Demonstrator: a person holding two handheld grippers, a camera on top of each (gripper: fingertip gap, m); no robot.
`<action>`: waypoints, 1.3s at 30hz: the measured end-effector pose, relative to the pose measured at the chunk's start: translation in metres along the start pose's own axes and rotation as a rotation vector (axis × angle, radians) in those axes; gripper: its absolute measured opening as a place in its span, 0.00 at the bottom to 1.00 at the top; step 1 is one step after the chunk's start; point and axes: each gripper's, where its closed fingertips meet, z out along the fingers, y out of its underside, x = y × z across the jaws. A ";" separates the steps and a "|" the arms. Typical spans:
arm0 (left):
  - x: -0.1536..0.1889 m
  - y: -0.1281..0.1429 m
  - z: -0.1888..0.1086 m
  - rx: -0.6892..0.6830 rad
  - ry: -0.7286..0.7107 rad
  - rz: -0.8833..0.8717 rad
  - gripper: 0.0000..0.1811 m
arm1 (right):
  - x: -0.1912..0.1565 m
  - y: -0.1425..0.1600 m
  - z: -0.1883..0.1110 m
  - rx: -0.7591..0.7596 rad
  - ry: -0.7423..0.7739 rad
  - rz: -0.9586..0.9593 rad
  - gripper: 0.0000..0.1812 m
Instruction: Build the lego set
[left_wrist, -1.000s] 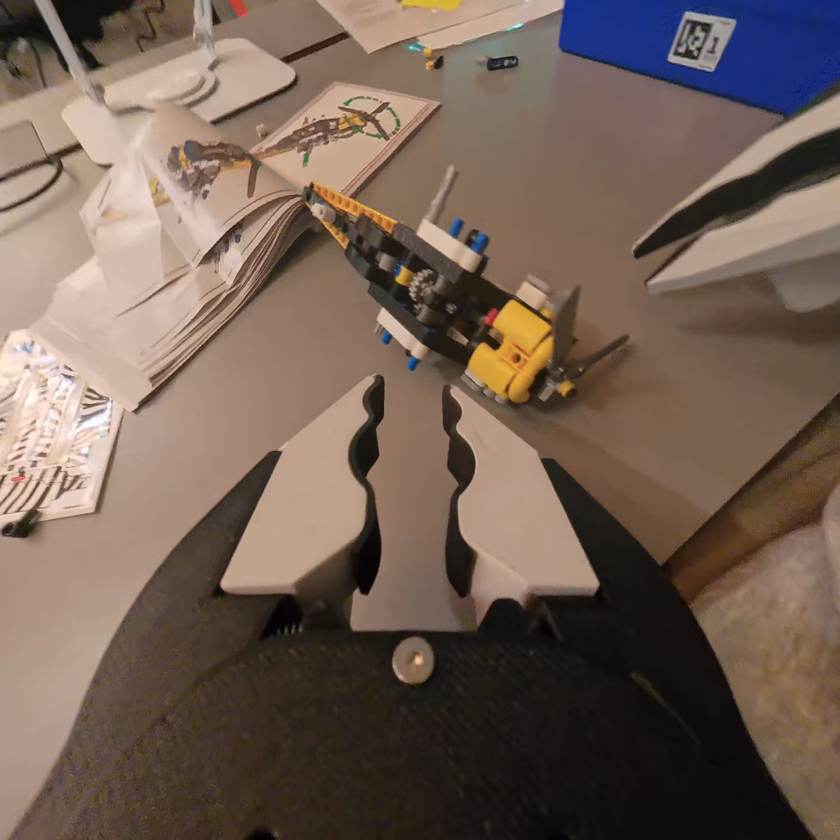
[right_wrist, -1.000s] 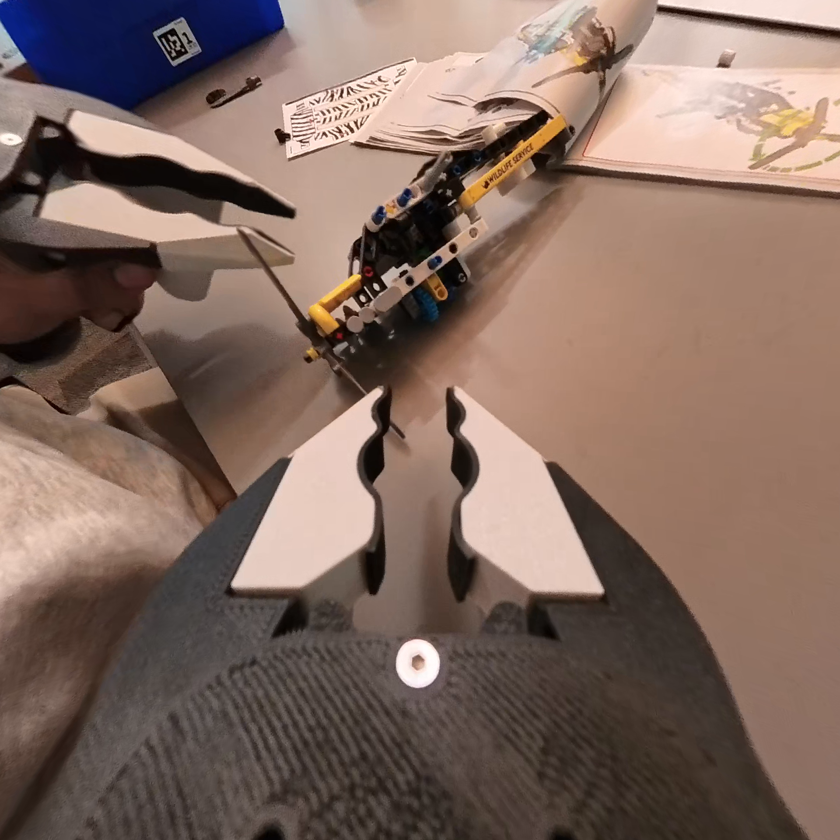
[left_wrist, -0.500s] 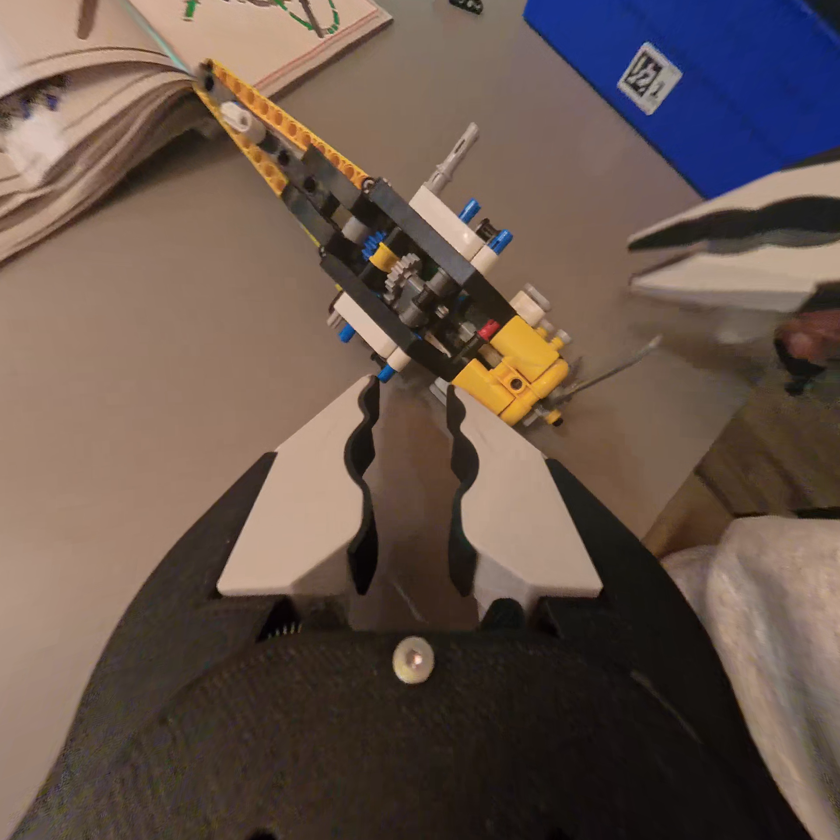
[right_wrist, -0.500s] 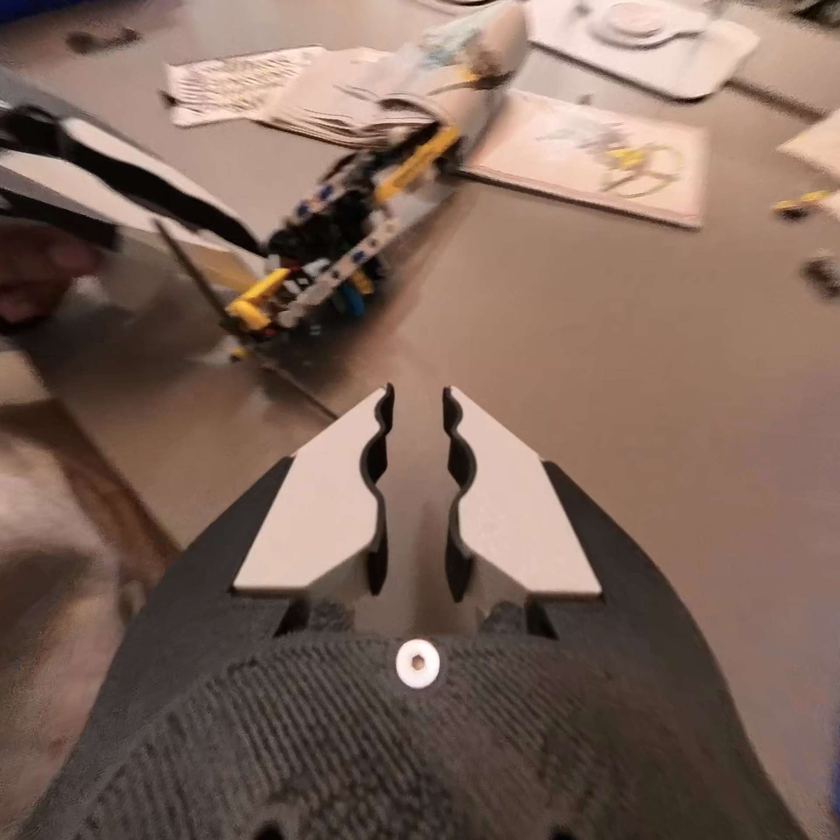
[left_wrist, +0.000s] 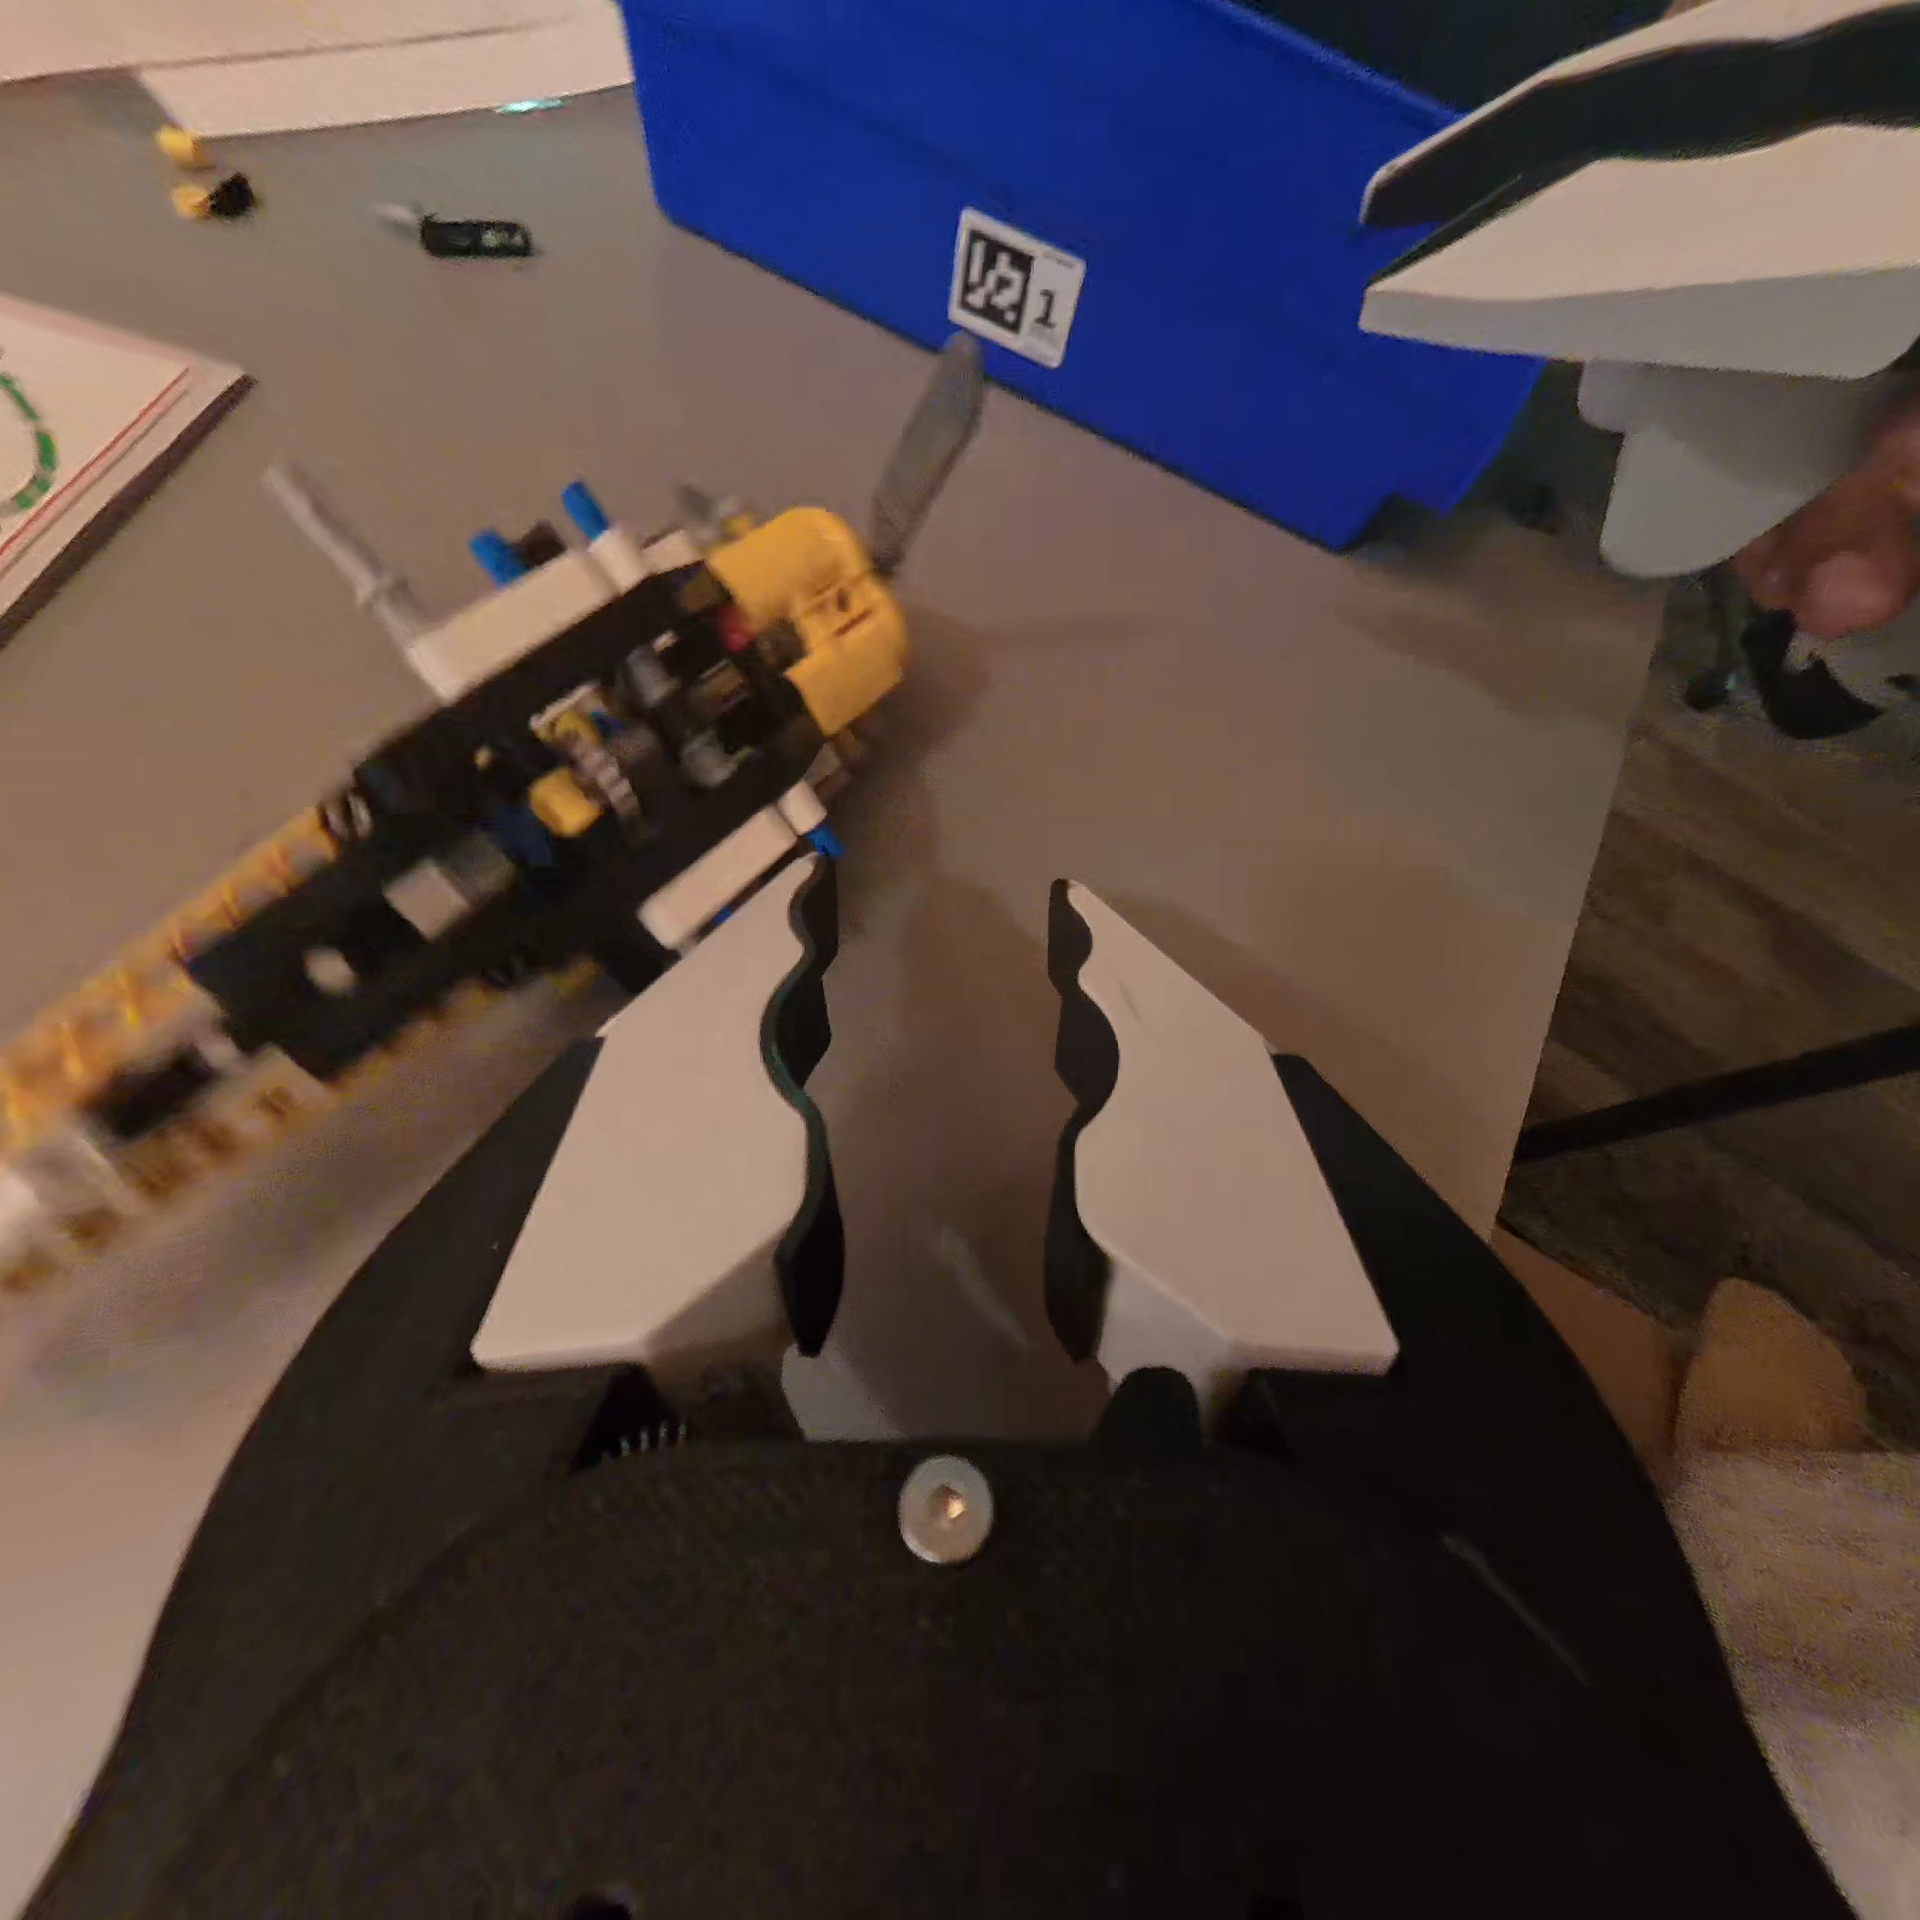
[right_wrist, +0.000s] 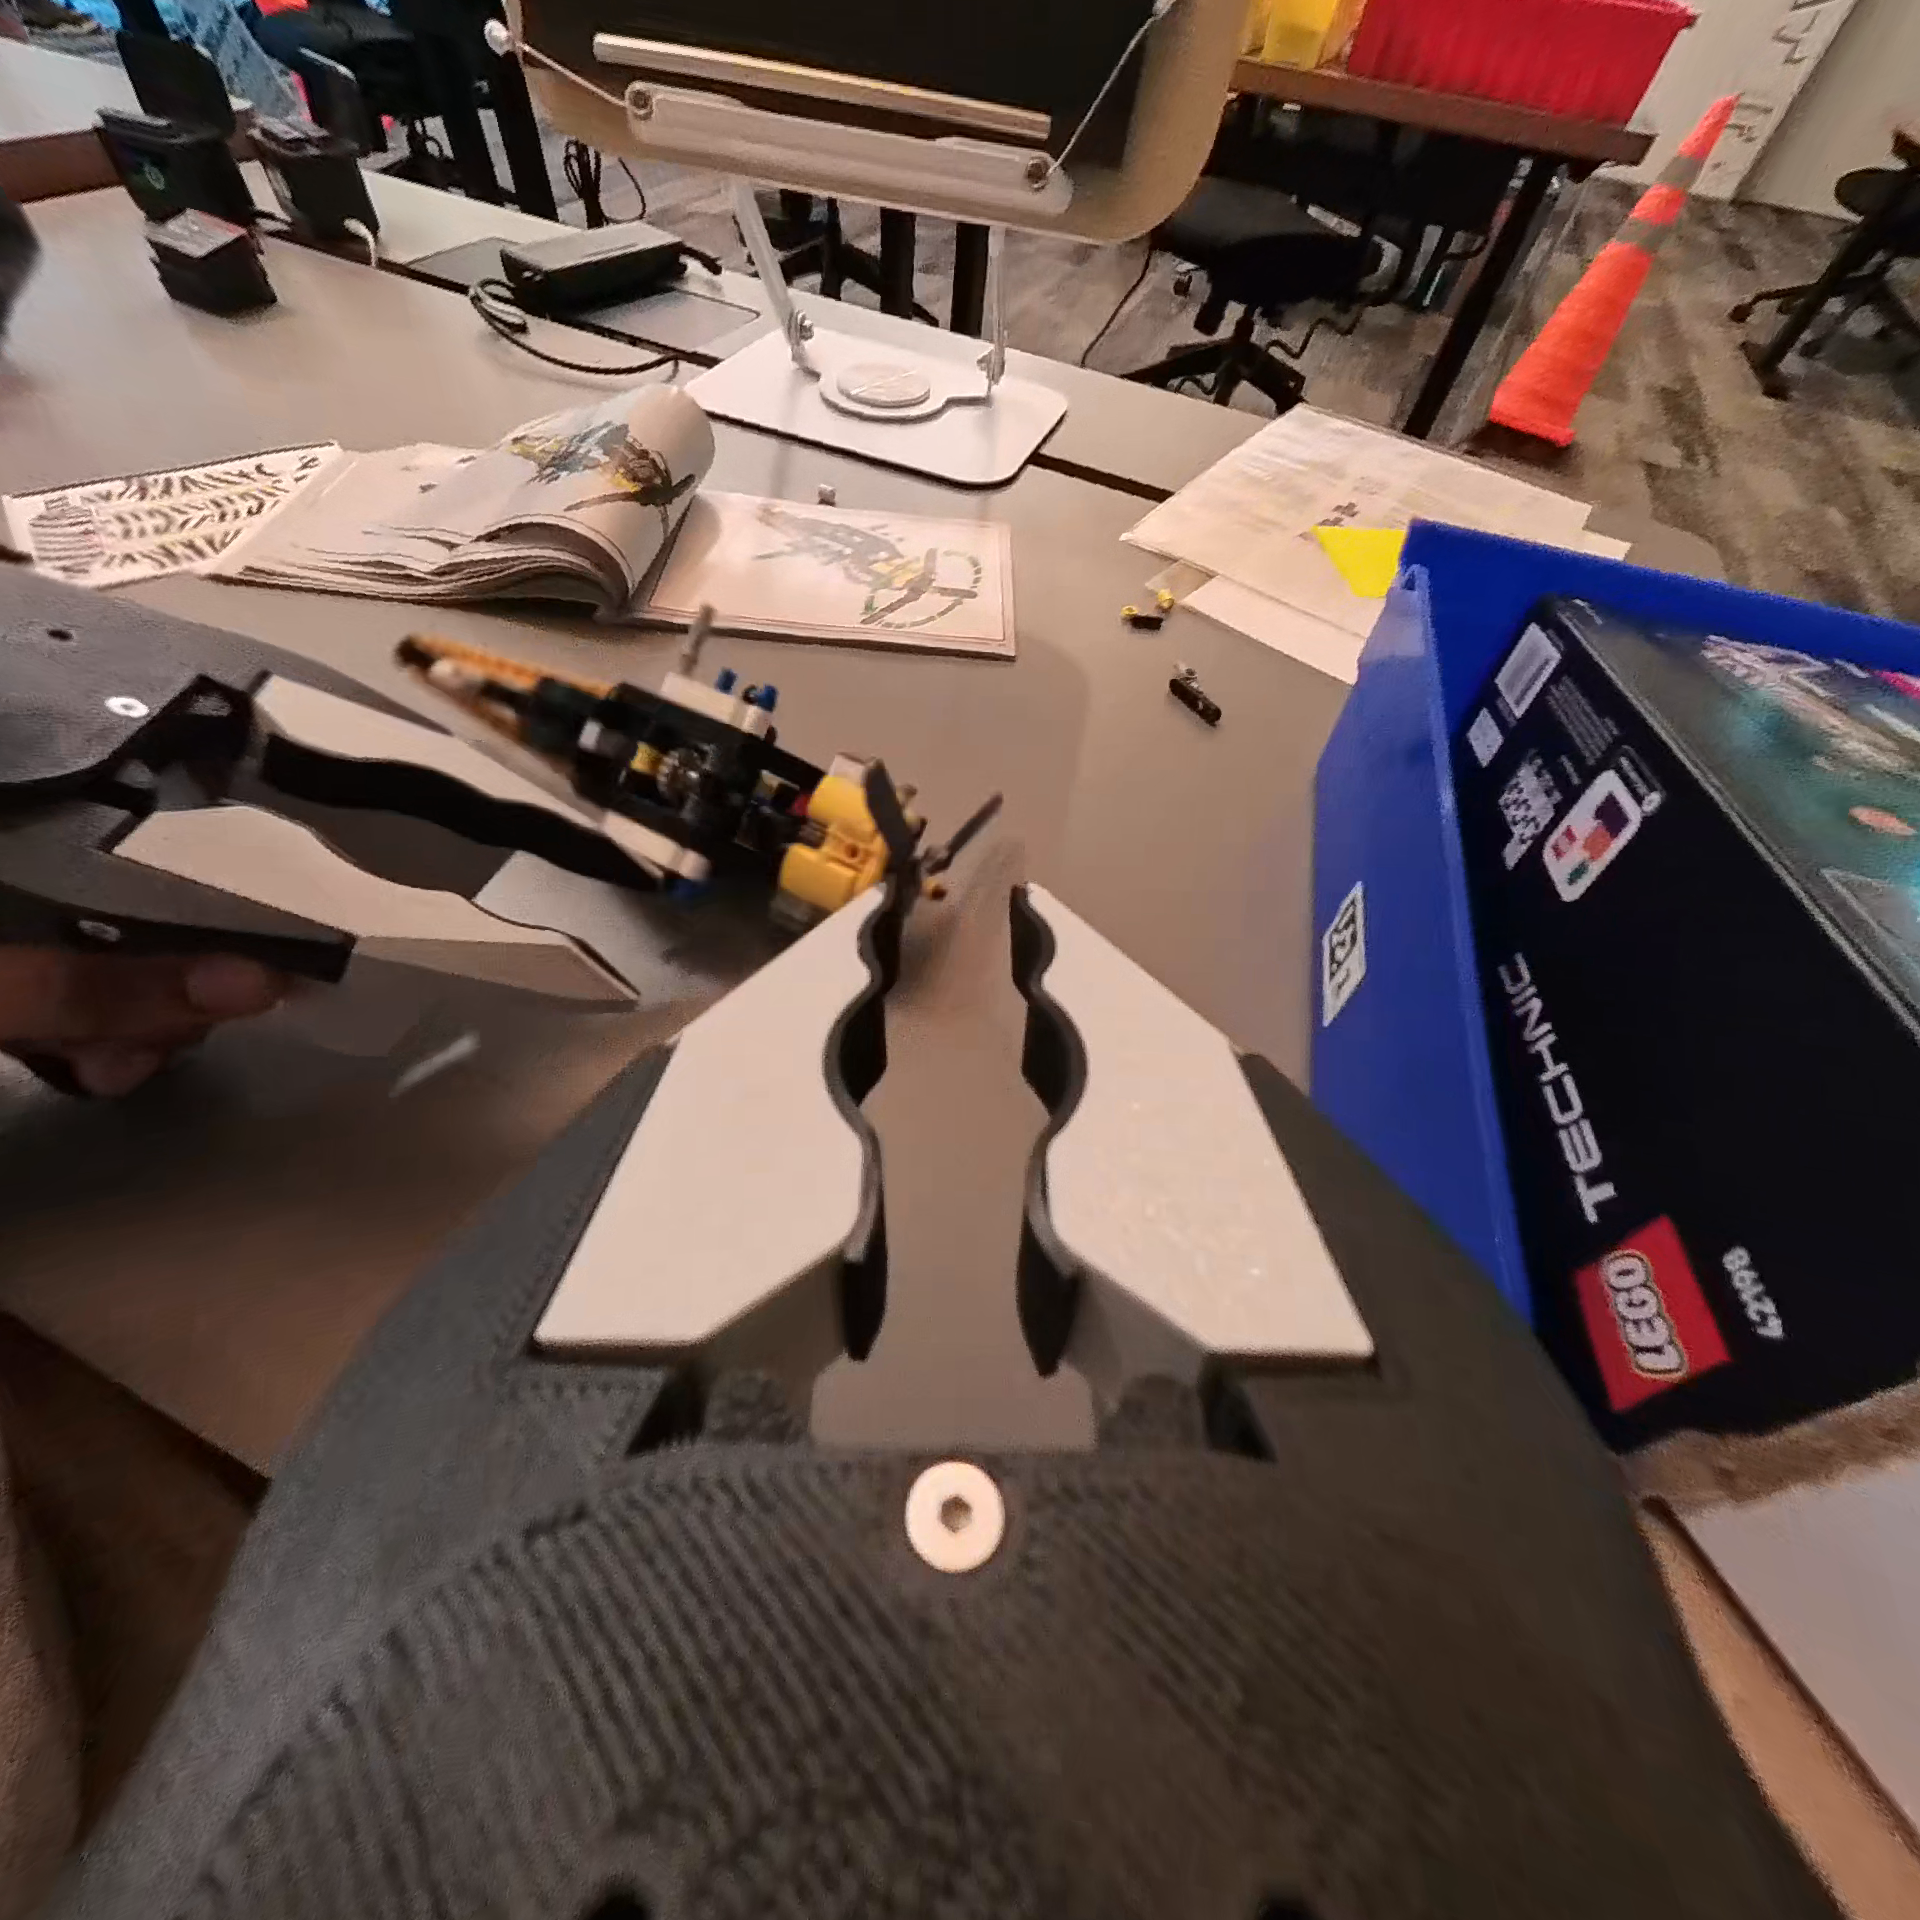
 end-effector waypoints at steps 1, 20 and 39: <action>0.002 -0.003 0.001 0.001 0.007 0.012 0.21 | 0.000 0.001 -0.001 0.005 -0.002 0.008 0.11; -0.109 0.052 -0.175 0.085 -0.445 -0.202 0.21 | -0.065 0.020 0.048 -0.047 -0.250 0.060 0.14; -0.324 0.176 -0.368 -0.187 -0.959 -0.363 0.18 | -0.090 -0.022 0.046 0.112 -0.071 -0.172 0.20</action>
